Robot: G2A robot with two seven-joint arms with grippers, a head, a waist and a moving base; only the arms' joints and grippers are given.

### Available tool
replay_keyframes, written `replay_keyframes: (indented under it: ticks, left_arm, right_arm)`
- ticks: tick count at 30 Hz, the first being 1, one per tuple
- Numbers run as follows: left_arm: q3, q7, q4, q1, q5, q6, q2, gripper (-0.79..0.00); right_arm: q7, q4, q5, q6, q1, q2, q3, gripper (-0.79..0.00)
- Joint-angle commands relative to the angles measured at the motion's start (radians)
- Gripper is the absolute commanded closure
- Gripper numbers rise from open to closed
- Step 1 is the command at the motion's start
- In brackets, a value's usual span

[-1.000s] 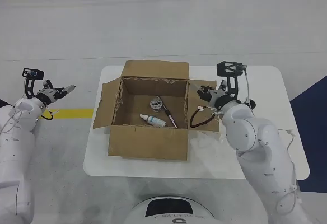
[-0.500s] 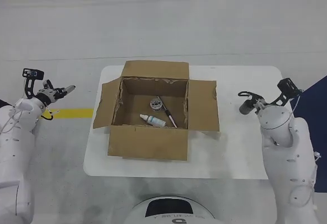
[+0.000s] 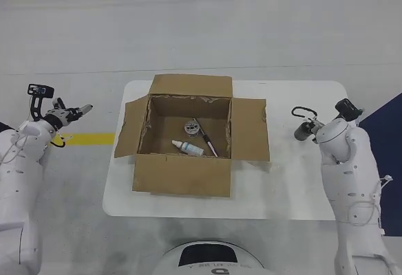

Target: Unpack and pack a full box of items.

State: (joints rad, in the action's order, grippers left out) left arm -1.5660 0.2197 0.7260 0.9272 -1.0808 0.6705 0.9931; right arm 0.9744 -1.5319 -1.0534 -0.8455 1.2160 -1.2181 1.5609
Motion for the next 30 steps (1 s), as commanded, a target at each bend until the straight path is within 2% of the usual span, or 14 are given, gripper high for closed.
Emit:
replay_keyframes:
  ticks: [1,11,14,16,18,19,25,29,30]
  left_arm:
    - [0.0,0.0,0.0,0.0,0.0,0.0,0.0,-0.785]
    - [0.0,0.0,0.0,0.0,0.0,0.0,0.0,-0.785]
    - [0.0,0.0,0.0,0.0,0.0,0.0,0.0,-0.785]
    - [0.0,0.0,0.0,0.0,0.0,0.0,0.0,-0.785]
    - [0.0,0.0,0.0,0.0,0.0,0.0,0.0,-0.785]
    - [0.0,0.0,0.0,0.0,0.0,0.0,0.0,-0.785]
    - [0.0,0.0,0.0,0.0,0.0,0.0,0.0,-0.785]
    - [0.0,0.0,0.0,0.0,0.0,0.0,0.0,-0.785]
    - [0.0,0.0,0.0,0.0,0.0,0.0,0.0,-0.785]
  right_arm:
    - [-0.011,0.026,0.0,-0.011,-0.016,-0.002,-0.001,-0.326]
    - [0.0,0.115,-0.037,0.0,-0.069,-0.012,-0.031,-0.302]
    - [0.011,0.132,-0.048,0.011,-0.08,-0.015,-0.037,-0.271]
    - [0.019,0.144,-0.056,0.019,-0.086,-0.017,-0.04,-0.191]
    - [0.024,0.152,-0.062,0.023,-0.091,-0.02,-0.04,-0.043]
    - [0.026,0.153,-0.064,0.025,-0.091,-0.021,-0.039,0.0]
    - [0.033,0.123,-0.073,0.033,-0.077,-0.028,-0.023,0.0]
    - [0.007,0.007,-0.054,0.007,-0.024,-0.033,0.013,0.0]
    - [0.002,-0.027,-0.05,0.002,-0.004,-0.033,0.023,-0.031]
